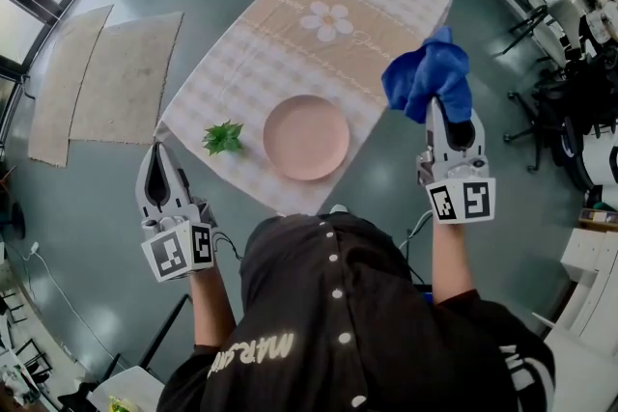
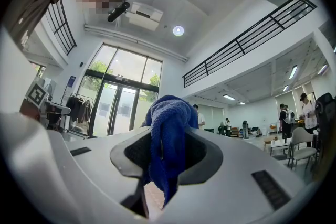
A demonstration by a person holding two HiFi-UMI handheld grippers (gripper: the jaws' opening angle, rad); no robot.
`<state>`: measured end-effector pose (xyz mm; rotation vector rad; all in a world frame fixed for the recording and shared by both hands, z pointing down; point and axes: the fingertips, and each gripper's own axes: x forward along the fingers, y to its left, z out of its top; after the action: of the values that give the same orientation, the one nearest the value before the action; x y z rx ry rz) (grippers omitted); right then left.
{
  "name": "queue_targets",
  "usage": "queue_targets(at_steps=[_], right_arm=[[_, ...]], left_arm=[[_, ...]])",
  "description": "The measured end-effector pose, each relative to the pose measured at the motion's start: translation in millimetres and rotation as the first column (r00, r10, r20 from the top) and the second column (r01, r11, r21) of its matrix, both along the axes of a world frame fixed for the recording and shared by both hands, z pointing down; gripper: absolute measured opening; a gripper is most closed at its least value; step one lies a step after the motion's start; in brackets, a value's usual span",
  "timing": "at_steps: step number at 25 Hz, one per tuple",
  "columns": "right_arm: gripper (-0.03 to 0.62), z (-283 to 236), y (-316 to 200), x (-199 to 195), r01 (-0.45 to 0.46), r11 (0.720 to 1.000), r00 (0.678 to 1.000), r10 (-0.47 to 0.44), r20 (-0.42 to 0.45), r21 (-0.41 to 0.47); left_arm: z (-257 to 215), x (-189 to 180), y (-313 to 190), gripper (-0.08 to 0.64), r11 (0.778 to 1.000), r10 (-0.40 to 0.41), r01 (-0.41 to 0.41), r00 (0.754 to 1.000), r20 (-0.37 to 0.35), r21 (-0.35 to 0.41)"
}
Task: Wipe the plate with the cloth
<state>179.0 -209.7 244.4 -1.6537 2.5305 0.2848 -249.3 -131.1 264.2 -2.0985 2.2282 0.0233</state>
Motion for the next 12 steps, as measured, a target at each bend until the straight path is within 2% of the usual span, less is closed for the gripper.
queue_targets(at_steps=[12], right_arm=[[0.107, 2.6, -5.3, -8.4, 0.029, 0.999, 0.999, -0.030, -0.013, -0.013]], left_arm=[[3.3, 4.4, 0.6, 0.017, 1.000, 0.010, -0.010, 1.000, -0.005, -0.009]])
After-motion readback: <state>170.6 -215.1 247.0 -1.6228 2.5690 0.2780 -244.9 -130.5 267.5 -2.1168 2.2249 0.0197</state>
